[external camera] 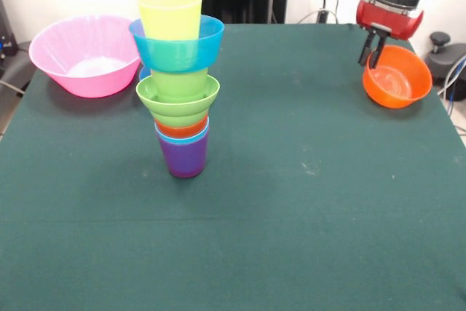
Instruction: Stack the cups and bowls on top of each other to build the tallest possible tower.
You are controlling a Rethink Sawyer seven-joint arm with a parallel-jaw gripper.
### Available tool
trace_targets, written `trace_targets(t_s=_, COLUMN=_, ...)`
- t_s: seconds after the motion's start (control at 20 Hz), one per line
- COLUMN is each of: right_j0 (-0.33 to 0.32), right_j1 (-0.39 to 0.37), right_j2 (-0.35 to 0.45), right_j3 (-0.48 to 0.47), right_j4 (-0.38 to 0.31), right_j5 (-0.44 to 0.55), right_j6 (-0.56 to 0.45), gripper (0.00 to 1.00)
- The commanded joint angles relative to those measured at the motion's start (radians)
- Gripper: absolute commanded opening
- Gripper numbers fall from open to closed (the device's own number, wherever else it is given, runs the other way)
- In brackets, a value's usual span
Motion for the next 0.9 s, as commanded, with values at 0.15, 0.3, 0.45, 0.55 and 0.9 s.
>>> trace_targets(t_s=0.15, right_j0=-0.150, right_j1=-0.146, right_j2=0.085, right_j3=0.023, right_j4=-0.107, right_j5=0.233, right_j6=-0.023, gripper=0.00)
trace_targets(t_s=0.3, right_j0=-0.196, right_j1=-0.201, right_j2=0.086, right_j3=-0.007, right_j4=-0.134, right_j5=0.332, right_j6=-0.054, gripper=0.00)
trace_targets(t_s=0.45, right_j0=-0.242, right_j1=-0.218, right_j2=0.108, right_j3=-0.044, right_j4=-0.149, right_j5=0.390, right_j6=-0.068, gripper=0.00)
trace_targets(t_s=0.55, right_j0=-0.268, right_j1=-0.229, right_j2=0.128, right_j3=-0.064, right_j4=-0.154, right_j5=0.421, right_j6=-0.074, gripper=0.00)
trace_targets(t_s=0.9, right_j0=-0.313, right_j1=-0.267, right_j2=0.149, right_j3=-0.168, right_j4=-0.171, right_j5=0.612, right_j6=-0.079, gripper=0.00)
